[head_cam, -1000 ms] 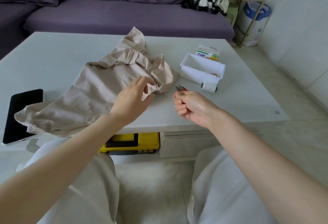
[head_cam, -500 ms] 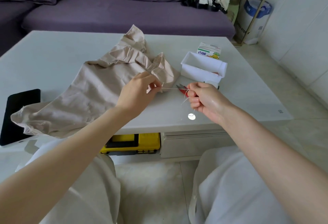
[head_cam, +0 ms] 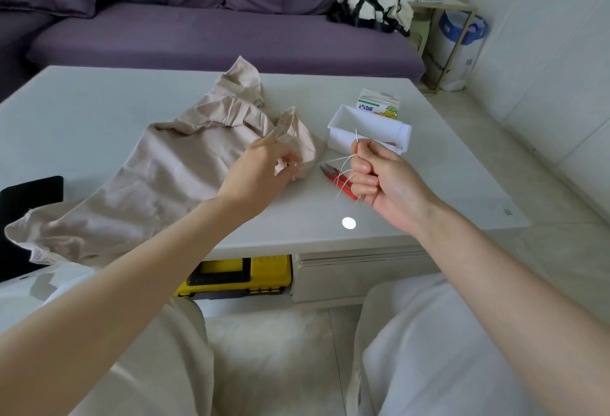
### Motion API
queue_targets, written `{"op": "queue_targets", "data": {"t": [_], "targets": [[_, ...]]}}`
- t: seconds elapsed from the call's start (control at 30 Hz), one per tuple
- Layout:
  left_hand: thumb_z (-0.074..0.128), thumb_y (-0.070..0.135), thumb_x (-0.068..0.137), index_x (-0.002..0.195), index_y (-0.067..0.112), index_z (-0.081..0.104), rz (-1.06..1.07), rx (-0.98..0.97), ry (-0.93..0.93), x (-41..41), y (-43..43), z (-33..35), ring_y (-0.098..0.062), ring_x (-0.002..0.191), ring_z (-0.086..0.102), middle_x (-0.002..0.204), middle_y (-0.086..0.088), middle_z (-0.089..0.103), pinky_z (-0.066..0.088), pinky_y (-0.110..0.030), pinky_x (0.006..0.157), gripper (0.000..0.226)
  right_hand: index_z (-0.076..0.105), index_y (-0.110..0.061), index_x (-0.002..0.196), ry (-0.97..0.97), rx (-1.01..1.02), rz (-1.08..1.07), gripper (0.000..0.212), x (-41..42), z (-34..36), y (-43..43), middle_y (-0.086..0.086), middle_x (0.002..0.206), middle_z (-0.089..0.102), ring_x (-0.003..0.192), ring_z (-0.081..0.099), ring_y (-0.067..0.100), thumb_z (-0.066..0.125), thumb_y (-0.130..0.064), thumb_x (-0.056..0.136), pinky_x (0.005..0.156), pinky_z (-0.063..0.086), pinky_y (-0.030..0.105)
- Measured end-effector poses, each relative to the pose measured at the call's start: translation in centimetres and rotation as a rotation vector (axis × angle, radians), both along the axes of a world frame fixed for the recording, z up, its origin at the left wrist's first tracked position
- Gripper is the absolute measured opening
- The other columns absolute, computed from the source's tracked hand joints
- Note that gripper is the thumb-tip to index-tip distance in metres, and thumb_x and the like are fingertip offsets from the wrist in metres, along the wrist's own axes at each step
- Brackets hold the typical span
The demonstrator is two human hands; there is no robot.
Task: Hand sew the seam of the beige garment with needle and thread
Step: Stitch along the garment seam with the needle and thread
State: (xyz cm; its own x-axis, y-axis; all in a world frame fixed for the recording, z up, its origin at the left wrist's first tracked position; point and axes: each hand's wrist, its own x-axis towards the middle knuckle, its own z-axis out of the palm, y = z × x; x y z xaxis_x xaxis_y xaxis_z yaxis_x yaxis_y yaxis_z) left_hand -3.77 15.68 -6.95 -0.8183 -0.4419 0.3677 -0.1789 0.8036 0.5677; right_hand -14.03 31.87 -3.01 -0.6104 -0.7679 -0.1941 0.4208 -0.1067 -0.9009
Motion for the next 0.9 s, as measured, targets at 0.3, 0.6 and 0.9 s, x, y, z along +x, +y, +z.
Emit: {"op": "queue_targets", "data": {"t": [0.3, 0.6, 0.9], "targets": [[0.064, 0.014, 0.088, 0.09, 0.016, 0.07, -0.075, 0.047, -0.17, -0.3, 0.1, 0.0, -0.023, 0.083, 0.059, 0.082, 0.005, 0.06, 0.046, -0.034, 0.075, 0.007, 0.046, -0.014, 0.079, -0.156, -0.122, -0.053, 0.026, -0.2, 0.5, 0.1, -0.007, 0.052, 0.033, 0.038, 0.026, 0.002, 0.035, -0.013, 0.102, 0.036, 0.023, 0.011], [0.064, 0.009, 0.087, 0.086, 0.015, 0.071, -0.112, 0.132, 0.012, 2.1, 1.0, 0.8, -0.002, 0.072, 0.056, 0.077, 0.008, 0.064, 0.04, -0.008, 0.066, 0.009, 0.046, -0.016, 0.078, 0.082, 0.266, -0.088, 0.026, -1.2, -1.8, 0.7, -0.005, 0.061, 0.039, 0.04, 0.03, 0.003, 0.039, -0.014, 0.102, 0.04, 0.027, 0.012], [0.048, 0.023, 0.098, 0.136, 0.045, 0.042, -0.292, -0.045, -0.489, 5.1, 2.2, -0.4, -0.013, 0.103, 0.061, 0.127, 0.017, 0.055, 0.045, -0.03, 0.095, 0.044, 0.052, -0.016, 0.093, 0.829, 0.869, 0.06, 0.018, -1.2, -4.1, -0.3, -0.005, 0.095, 0.057, 0.077, 0.066, 0.019, 0.036, -0.017, 0.1, 0.07, 0.052, 0.027]]}}
